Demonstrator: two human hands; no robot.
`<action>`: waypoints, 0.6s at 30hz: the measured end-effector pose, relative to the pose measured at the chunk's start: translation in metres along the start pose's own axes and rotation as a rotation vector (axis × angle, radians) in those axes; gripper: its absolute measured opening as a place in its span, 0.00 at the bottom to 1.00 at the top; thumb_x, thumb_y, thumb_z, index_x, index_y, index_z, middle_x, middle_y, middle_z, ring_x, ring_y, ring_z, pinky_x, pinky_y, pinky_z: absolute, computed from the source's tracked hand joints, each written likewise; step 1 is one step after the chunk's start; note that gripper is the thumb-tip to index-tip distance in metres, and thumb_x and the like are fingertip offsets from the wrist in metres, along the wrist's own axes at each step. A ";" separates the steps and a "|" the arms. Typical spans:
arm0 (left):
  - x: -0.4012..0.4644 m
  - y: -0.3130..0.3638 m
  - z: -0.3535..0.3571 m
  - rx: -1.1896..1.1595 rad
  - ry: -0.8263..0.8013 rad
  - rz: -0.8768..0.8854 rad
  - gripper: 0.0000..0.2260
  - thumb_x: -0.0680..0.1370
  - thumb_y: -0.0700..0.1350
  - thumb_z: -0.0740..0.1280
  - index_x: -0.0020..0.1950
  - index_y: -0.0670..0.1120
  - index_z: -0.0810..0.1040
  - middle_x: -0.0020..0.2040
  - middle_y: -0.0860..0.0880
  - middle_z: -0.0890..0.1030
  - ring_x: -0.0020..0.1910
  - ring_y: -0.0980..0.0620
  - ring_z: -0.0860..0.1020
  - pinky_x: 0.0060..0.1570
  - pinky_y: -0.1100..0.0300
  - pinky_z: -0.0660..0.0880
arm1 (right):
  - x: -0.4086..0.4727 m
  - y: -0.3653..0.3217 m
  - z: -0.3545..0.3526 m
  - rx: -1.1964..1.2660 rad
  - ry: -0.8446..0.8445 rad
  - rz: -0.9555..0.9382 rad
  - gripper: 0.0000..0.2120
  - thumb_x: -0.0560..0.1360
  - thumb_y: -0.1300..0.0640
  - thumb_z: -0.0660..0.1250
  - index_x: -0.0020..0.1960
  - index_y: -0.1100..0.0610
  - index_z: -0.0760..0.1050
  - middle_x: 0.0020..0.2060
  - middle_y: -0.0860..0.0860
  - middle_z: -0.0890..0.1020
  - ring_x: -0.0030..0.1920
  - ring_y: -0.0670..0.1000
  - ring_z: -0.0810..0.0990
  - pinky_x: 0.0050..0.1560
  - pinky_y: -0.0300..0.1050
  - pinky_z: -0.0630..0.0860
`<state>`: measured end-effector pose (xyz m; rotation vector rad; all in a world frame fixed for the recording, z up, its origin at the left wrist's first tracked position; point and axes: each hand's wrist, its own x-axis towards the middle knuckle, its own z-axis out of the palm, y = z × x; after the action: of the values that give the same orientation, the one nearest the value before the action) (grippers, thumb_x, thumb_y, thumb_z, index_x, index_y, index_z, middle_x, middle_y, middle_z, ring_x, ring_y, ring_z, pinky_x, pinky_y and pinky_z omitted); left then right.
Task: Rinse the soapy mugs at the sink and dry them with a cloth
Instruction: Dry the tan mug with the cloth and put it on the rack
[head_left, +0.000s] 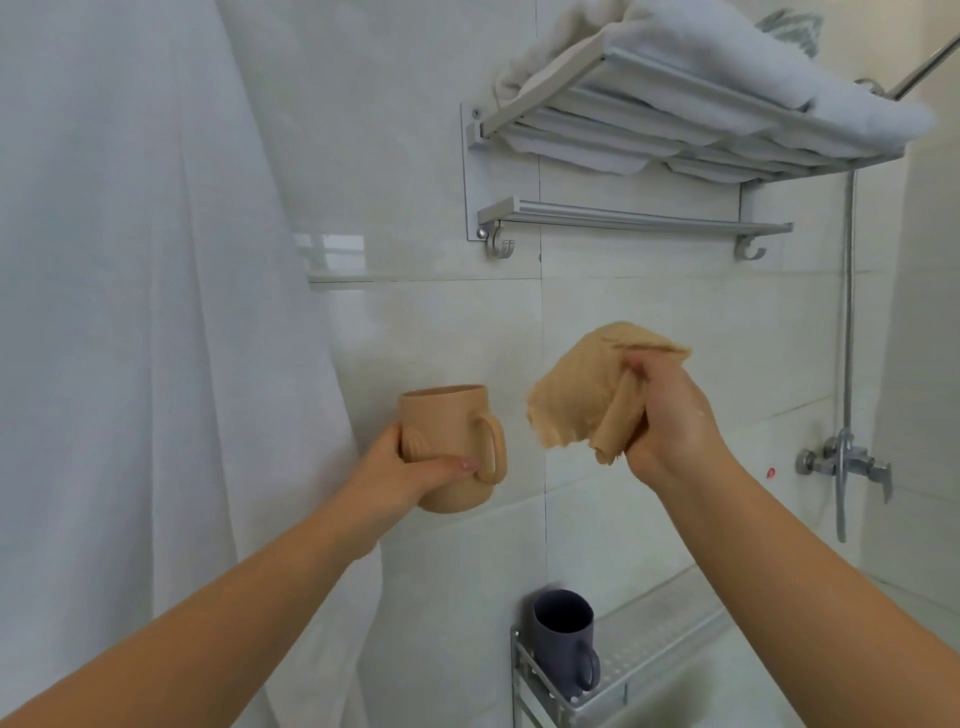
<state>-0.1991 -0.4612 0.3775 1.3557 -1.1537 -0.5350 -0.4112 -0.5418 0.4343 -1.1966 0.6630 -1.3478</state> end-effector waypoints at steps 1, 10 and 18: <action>0.003 -0.004 0.007 -0.055 -0.018 -0.015 0.38 0.54 0.49 0.81 0.62 0.48 0.75 0.53 0.50 0.84 0.53 0.51 0.82 0.44 0.62 0.77 | 0.002 0.005 -0.002 -0.078 0.004 -0.013 0.13 0.78 0.57 0.56 0.44 0.62 0.75 0.29 0.60 0.79 0.42 0.59 0.82 0.45 0.51 0.76; 0.035 -0.046 0.092 -0.098 -0.169 -0.099 0.42 0.58 0.45 0.79 0.66 0.51 0.61 0.59 0.50 0.74 0.55 0.53 0.76 0.47 0.59 0.75 | 0.008 0.068 -0.023 -0.338 -0.119 0.056 0.13 0.79 0.60 0.57 0.46 0.45 0.77 0.45 0.45 0.82 0.45 0.45 0.80 0.39 0.36 0.77; 0.072 -0.099 0.171 -0.006 -0.367 -0.146 0.35 0.62 0.45 0.81 0.66 0.46 0.71 0.60 0.48 0.79 0.59 0.48 0.77 0.51 0.57 0.76 | 0.050 0.123 -0.096 -0.346 0.022 0.219 0.10 0.80 0.62 0.59 0.51 0.54 0.78 0.50 0.52 0.82 0.46 0.48 0.80 0.47 0.38 0.78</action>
<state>-0.2877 -0.6237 0.2784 1.3783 -1.3495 -0.9207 -0.4438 -0.6363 0.3049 -1.3379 1.0433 -1.0909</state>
